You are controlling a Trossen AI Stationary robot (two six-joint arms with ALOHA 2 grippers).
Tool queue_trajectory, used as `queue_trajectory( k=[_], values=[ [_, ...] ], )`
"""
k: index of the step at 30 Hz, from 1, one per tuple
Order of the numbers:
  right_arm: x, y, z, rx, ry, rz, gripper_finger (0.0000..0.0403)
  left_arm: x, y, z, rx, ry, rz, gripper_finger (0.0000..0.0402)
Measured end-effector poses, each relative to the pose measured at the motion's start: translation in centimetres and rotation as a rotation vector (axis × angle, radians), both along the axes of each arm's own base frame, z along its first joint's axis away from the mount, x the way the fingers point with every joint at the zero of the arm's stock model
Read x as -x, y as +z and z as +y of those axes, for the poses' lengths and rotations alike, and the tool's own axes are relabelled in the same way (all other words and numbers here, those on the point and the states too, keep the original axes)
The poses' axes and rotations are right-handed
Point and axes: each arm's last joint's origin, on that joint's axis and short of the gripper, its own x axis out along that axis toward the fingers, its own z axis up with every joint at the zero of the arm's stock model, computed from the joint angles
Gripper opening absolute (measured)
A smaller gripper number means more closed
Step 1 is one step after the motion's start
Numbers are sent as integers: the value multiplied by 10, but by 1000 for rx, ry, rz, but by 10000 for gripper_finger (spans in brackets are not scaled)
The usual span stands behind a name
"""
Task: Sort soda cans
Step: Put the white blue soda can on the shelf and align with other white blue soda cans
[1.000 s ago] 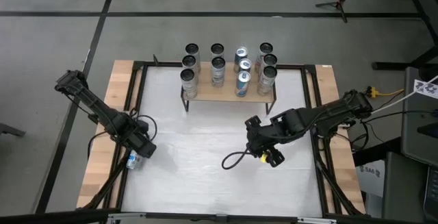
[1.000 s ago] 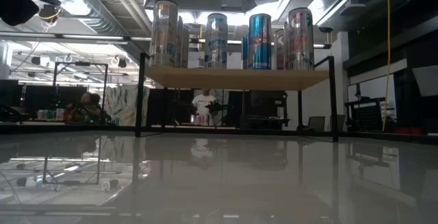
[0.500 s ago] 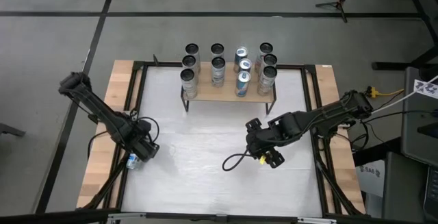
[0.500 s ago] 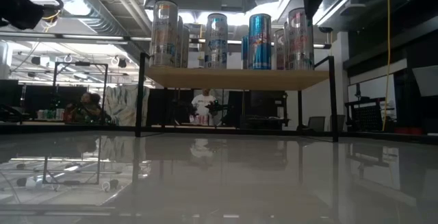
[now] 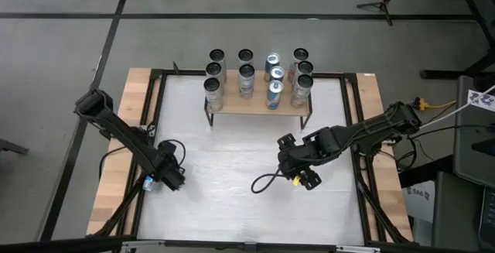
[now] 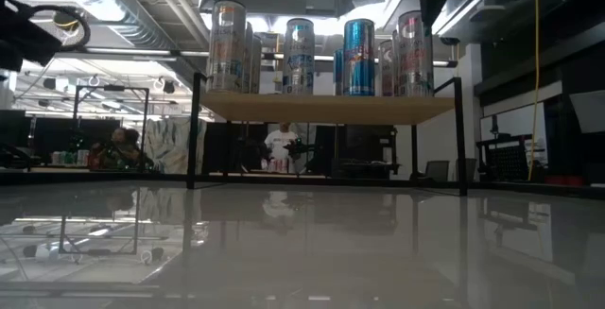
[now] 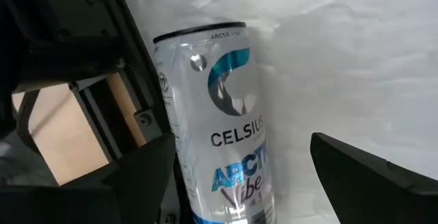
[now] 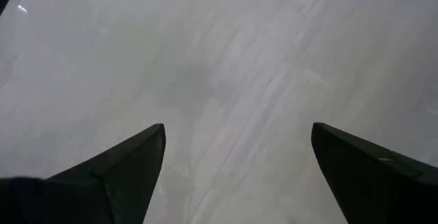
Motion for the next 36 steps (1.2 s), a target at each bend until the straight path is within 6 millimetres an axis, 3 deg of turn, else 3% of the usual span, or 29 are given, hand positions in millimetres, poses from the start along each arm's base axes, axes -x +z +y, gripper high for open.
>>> queue_trajectory(
  k=[8,36],
  values=[
    [0,0,0,-2,0,-5,363,-5,-16,-6,-14,53,111,334],
    [-2,1,1,-9,1,-24,363,-14,-49,-15,-85,138,239,333]
  ],
)
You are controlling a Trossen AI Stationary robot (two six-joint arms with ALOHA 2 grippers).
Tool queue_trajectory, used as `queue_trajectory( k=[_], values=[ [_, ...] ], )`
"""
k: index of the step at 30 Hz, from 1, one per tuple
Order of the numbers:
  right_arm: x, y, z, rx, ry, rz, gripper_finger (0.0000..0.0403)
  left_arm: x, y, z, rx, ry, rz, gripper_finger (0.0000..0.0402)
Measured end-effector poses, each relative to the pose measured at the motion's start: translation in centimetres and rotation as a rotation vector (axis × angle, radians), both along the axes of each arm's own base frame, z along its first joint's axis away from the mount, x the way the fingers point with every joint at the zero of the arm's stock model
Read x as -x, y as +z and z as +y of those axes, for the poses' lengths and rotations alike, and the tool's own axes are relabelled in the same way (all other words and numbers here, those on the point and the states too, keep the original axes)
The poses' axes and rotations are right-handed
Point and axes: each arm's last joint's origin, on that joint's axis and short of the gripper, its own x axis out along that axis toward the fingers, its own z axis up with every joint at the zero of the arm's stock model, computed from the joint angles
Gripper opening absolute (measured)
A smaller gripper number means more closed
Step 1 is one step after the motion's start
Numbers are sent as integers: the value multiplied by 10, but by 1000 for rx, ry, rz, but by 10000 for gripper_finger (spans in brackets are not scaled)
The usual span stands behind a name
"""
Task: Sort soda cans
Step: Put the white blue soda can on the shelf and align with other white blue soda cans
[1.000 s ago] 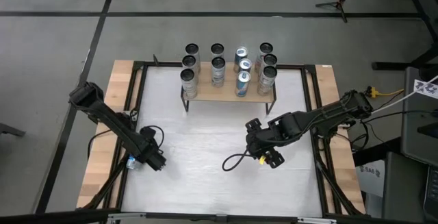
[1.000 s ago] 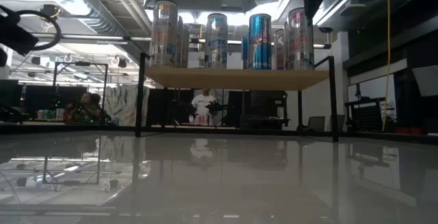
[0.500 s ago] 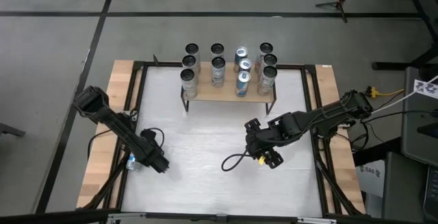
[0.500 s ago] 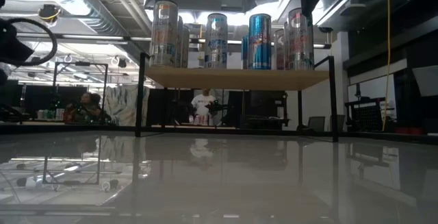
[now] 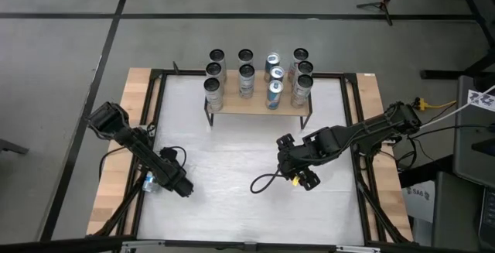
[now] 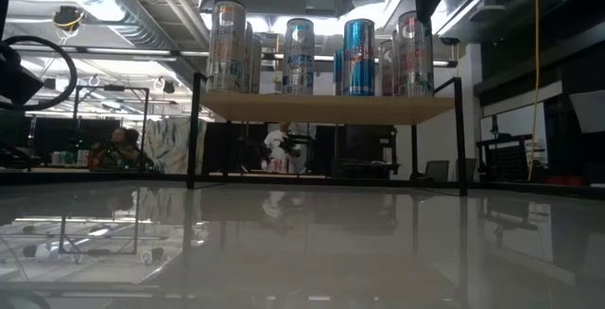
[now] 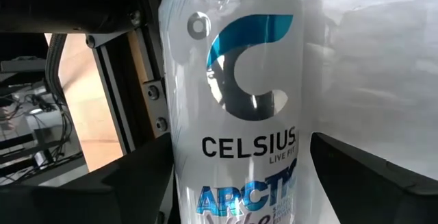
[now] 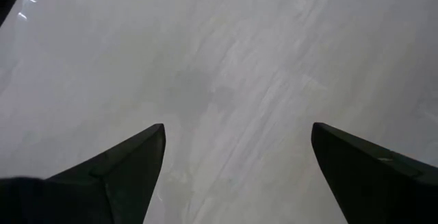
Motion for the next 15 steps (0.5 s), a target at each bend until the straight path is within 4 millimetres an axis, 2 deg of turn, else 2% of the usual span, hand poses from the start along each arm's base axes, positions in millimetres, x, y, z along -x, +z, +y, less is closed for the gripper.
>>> queue_trajectory(
  k=[6,12,15],
  values=[
    [0,0,0,0,0,1,363,0,0,0,-5,-3,-2,313],
    [5,1,-2,4,-30,40,363,0,0,0,-6,-5,-9,262],
    [13,9,-5,-5,-43,31,363,-1,0,-1,3,-5,-22,240]
  ],
)
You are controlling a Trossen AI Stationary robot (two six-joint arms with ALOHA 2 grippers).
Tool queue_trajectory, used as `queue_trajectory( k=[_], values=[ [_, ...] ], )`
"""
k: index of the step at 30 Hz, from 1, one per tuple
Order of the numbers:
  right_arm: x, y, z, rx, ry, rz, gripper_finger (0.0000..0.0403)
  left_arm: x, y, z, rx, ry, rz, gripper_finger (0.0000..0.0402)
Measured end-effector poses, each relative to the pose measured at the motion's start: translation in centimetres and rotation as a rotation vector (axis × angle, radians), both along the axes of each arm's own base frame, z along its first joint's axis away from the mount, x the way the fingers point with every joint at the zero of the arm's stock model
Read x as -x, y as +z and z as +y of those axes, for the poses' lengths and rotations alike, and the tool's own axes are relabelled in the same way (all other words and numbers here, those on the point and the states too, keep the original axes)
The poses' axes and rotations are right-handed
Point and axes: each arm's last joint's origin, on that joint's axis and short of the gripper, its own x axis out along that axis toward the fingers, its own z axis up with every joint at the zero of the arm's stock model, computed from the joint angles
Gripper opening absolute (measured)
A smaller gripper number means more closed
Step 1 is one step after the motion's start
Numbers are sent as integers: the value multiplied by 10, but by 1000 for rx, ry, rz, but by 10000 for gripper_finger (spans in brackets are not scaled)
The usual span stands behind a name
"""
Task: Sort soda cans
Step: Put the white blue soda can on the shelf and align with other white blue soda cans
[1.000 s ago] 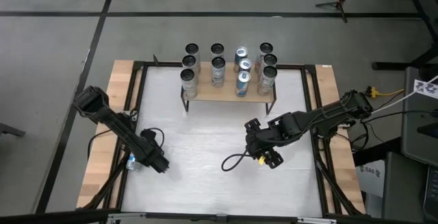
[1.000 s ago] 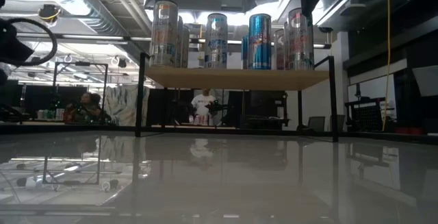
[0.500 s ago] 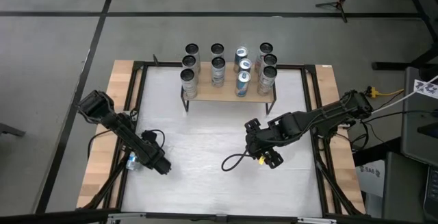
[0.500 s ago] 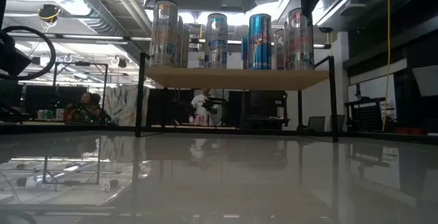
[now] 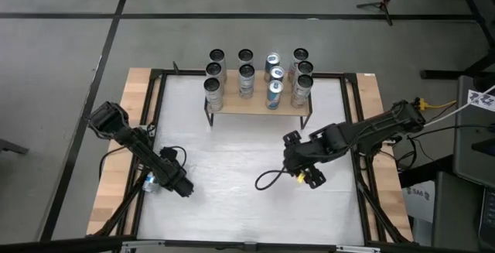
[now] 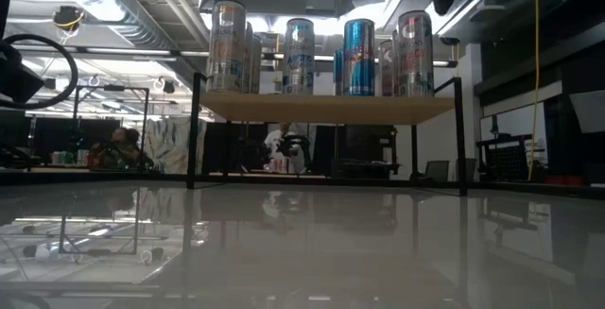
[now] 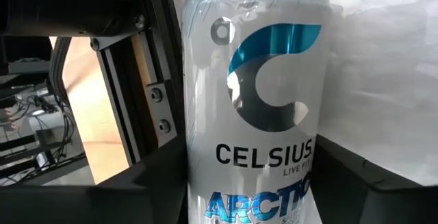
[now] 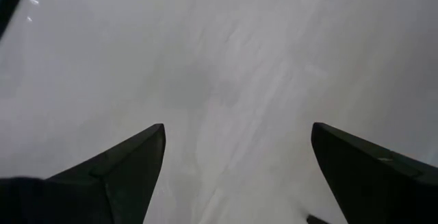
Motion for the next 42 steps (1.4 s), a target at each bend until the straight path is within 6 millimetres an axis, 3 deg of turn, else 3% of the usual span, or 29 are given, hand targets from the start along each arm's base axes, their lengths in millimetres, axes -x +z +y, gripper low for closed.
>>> queue_trajectory(
  k=[9,18,23,31,37,42],
  values=[
    [38,35,-9,-83,-66,-141,363,-7,2,-4,-1,-32,-78,230],
    [106,11,-19,-85,-239,-310,363,-42,28,-22,-51,-160,-391,228],
    [128,-3,-24,-173,-267,-428,363,-66,50,-31,-172,-207,-675,228],
    [133,-20,-26,-246,-266,-523,363,-111,65,-28,-371,-286,-1089,228],
    [127,-30,-23,-243,-249,-559,363,-155,72,-9,-530,-415,-1217,228],
    [123,-36,-21,-261,-254,-607,363,-178,87,12,-757,-491,-1228,228]
  ],
)
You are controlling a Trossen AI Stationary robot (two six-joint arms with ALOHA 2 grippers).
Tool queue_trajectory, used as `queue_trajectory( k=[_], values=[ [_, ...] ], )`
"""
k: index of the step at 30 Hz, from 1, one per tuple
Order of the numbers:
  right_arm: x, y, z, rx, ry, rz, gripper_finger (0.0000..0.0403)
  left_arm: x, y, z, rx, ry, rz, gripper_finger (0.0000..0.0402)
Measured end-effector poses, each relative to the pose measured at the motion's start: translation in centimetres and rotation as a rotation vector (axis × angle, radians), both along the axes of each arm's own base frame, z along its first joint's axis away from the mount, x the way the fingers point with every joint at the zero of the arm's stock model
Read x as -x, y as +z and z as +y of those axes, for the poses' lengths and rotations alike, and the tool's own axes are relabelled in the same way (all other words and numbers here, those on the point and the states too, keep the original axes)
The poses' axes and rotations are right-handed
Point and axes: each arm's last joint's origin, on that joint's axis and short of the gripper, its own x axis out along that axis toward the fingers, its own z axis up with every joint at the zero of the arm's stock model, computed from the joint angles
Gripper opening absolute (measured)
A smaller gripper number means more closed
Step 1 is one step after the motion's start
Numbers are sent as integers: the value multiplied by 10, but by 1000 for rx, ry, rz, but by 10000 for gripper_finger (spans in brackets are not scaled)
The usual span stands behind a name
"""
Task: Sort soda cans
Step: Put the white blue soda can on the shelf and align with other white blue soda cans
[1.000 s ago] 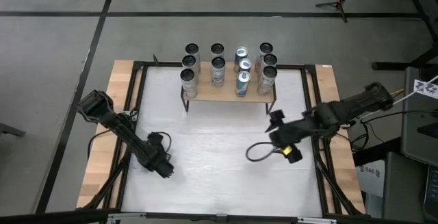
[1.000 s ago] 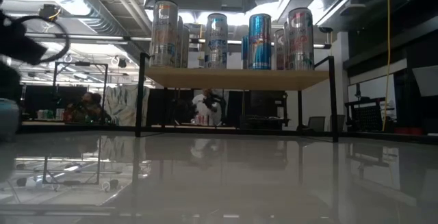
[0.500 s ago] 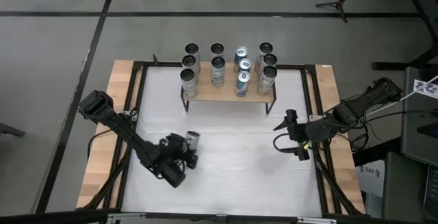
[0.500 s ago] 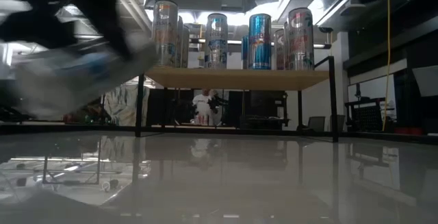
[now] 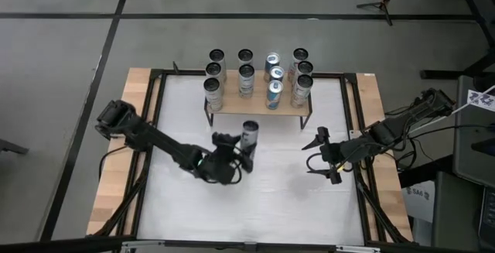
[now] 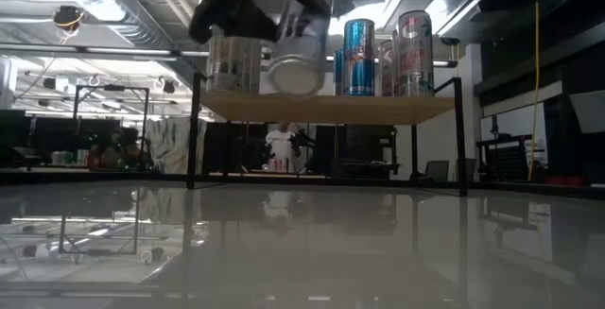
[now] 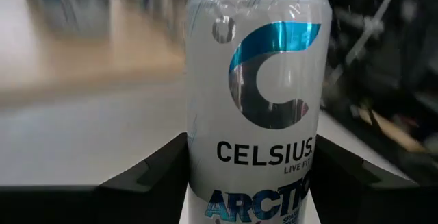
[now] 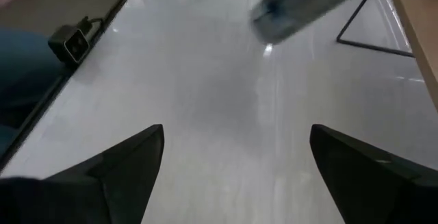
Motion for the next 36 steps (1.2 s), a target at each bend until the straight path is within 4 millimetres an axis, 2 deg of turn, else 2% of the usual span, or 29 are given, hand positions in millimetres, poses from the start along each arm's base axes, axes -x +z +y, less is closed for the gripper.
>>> queue_trajectory(
  k=[8,19,25,36],
  values=[
    [-1,-1,1,10,14,-22,363,-19,22,36,-234,134,12,228],
    [-2,0,1,35,38,-46,363,-27,24,82,-293,261,82,228],
    [-2,0,1,36,38,-46,363,-28,25,94,-302,291,98,228],
    [-2,0,1,58,52,-51,363,-28,25,104,-332,371,127,228]
  ],
)
